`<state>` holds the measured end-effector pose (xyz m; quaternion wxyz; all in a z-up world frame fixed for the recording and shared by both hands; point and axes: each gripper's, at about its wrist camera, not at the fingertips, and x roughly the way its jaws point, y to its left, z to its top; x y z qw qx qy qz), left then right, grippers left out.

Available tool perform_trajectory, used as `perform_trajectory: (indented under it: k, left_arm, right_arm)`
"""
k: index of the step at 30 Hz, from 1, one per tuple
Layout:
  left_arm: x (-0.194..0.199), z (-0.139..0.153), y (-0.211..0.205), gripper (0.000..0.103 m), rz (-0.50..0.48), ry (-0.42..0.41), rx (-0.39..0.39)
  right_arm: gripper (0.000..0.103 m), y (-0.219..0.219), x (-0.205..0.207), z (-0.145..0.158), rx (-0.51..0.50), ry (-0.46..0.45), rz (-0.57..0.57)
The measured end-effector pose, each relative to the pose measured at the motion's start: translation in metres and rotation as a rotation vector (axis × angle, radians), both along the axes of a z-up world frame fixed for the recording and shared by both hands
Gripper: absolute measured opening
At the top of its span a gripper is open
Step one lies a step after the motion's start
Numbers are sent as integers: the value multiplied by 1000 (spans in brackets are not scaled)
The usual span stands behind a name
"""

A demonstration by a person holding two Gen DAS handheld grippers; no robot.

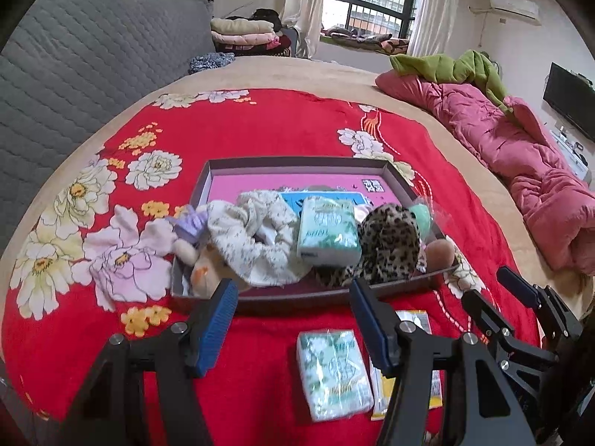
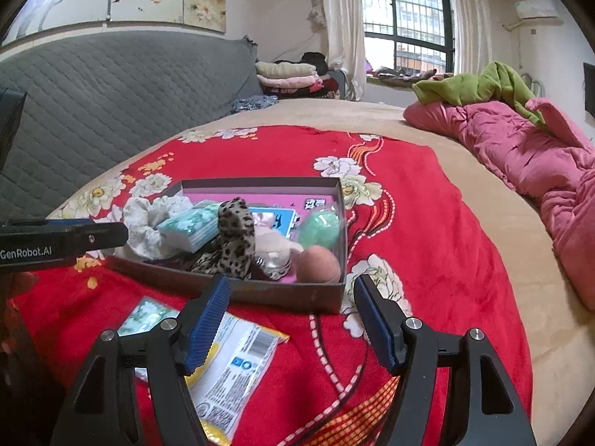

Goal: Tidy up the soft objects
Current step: 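Open the left tool to release the tissue pack and withdraw both tools, then move the left tool to the flower tissue pack while the right tool approaches the wet-wipe pack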

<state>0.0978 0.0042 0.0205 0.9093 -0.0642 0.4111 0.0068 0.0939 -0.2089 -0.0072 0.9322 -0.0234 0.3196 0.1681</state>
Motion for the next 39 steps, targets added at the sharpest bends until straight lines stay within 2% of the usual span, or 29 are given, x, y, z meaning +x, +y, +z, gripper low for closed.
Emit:
perform_trajectory:
  k: [13,25,33,39]
  left_arm:
    - [-23,-13,6,62,-14,52,-41]
    - [-29,-35,17,62,-14,123,-115]
    - [-25,-64,16,62,-47,216,-190]
    - [-21,-77,13,62,-58,253,-225]
  right_arm:
    - [71,2,-23,-5,-28,60,-2]
    - [71,8,-32,-14,-51,114,18]
    - [71,15,-25,-34,-43,209,52]
    - [71,18,-21,-46,-35,262,72]
